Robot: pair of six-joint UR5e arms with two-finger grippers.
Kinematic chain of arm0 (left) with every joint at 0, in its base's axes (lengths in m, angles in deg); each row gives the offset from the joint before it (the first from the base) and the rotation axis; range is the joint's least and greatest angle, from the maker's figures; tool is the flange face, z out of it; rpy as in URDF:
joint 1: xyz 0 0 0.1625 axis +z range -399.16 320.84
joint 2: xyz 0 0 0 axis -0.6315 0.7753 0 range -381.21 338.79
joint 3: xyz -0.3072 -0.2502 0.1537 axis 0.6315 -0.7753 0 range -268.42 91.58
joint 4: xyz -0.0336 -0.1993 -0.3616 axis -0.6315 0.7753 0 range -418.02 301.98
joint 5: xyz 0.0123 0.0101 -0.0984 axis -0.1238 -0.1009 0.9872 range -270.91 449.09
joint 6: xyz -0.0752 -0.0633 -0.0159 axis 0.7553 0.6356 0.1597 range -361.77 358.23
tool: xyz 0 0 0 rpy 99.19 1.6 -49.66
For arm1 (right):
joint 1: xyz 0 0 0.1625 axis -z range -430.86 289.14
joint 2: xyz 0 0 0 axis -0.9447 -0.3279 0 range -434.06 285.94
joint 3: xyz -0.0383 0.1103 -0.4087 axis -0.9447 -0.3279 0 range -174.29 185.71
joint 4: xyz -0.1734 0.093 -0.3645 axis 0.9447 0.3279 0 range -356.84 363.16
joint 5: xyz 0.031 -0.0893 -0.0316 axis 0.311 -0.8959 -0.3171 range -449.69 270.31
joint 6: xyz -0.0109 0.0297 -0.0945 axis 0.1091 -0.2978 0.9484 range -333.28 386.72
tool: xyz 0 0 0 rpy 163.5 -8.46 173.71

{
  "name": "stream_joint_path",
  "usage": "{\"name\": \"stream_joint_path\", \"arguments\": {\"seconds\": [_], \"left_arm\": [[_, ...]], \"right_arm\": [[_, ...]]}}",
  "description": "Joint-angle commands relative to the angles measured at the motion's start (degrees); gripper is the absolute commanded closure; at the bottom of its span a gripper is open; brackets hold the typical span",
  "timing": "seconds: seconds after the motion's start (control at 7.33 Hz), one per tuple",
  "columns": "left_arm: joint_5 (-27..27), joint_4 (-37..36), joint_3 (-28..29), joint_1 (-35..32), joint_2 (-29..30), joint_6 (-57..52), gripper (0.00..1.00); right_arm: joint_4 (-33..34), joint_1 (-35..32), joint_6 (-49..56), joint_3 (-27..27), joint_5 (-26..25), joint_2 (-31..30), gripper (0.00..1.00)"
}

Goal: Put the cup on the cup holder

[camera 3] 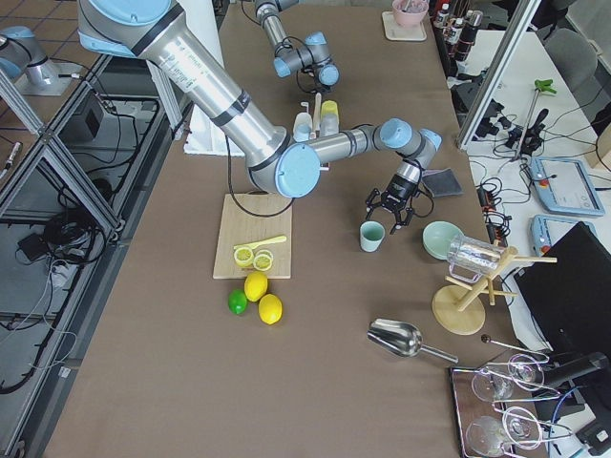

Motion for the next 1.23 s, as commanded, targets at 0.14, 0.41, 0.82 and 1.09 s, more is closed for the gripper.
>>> {"name": "stream_joint_path", "arguments": {"seconds": [0.14, 0.41, 0.82, 1.09], "left_arm": [[-0.3, 1.5, -0.4, -0.1, -1.9, 0.1, 0.02], [-1.1, 2.1, -1.6, -0.5, -3.5, 0.0, 0.02], [-1.8, 6.3, -1.7, -0.5, -6.2, 0.1, 0.02], [-1.8, 6.5, -2.0, -0.8, -6.4, 0.0, 0.02]], "right_arm": [[-0.1, 0.9, 2.2, -1.8, -1.8, 0.5, 0.00], [-0.1, 2.0, 3.3, -3.4, -2.7, 0.5, 0.00], [0.0, 2.7, 5.9, -4.3, -5.3, 0.6, 0.00], [-0.1, 3.3, 6.7, -4.7, -6.2, 0.6, 0.00]]}}
